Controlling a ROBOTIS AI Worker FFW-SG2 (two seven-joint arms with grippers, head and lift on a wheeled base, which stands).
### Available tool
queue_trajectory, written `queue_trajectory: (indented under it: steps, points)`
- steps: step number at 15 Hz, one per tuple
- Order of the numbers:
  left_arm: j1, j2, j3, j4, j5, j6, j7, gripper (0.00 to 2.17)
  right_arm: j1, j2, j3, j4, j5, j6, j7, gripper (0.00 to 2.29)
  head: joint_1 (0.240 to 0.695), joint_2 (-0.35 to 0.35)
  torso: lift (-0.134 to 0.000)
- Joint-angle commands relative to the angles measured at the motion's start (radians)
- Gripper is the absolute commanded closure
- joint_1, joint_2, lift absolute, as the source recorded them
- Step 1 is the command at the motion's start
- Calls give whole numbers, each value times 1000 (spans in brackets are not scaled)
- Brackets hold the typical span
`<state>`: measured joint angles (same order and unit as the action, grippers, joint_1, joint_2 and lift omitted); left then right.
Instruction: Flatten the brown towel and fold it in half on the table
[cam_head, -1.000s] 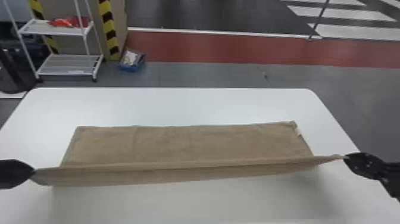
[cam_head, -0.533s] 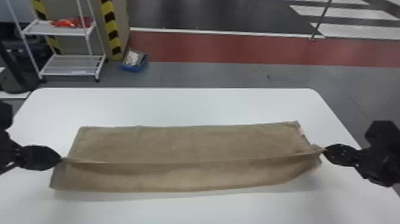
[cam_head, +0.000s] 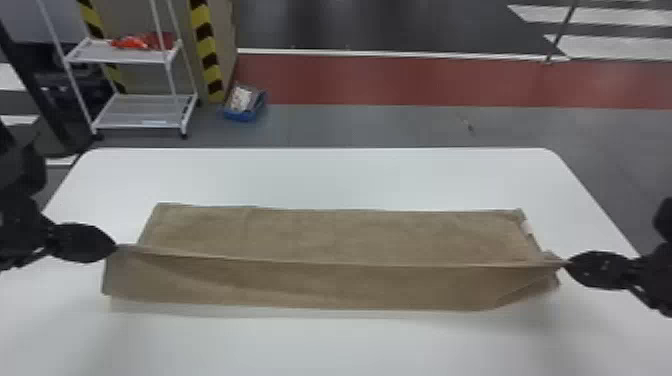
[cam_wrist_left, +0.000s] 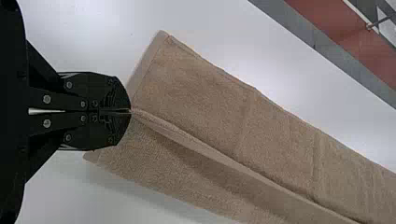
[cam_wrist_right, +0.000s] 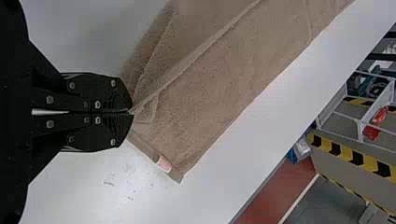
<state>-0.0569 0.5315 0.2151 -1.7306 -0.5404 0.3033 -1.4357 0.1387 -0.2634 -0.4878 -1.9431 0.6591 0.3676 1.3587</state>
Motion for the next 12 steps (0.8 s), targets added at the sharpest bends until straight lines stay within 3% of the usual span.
queue_trajectory:
  steps: [1, 5, 9, 12]
  points:
    - [3, 16, 16, 2, 14, -9, 0, 1197, 68, -20, -81, -92, -35, 31, 8, 1679, 695, -39, -128]
    - [5, 27, 26, 2, 19, -34, -3, 1197, 196, -40, -181, -198, -67, 58, 8, 1676, 695, -86, -128]
    - [5, 19, 9, 0, 22, -37, 0, 1197, 190, -33, -166, -203, -62, 126, 8, 1676, 695, -111, -128]
    - [-20, 12, -34, 0, -1, -25, -9, 1197, 90, -51, -101, -103, -41, 156, 8, 1679, 695, -120, -128]
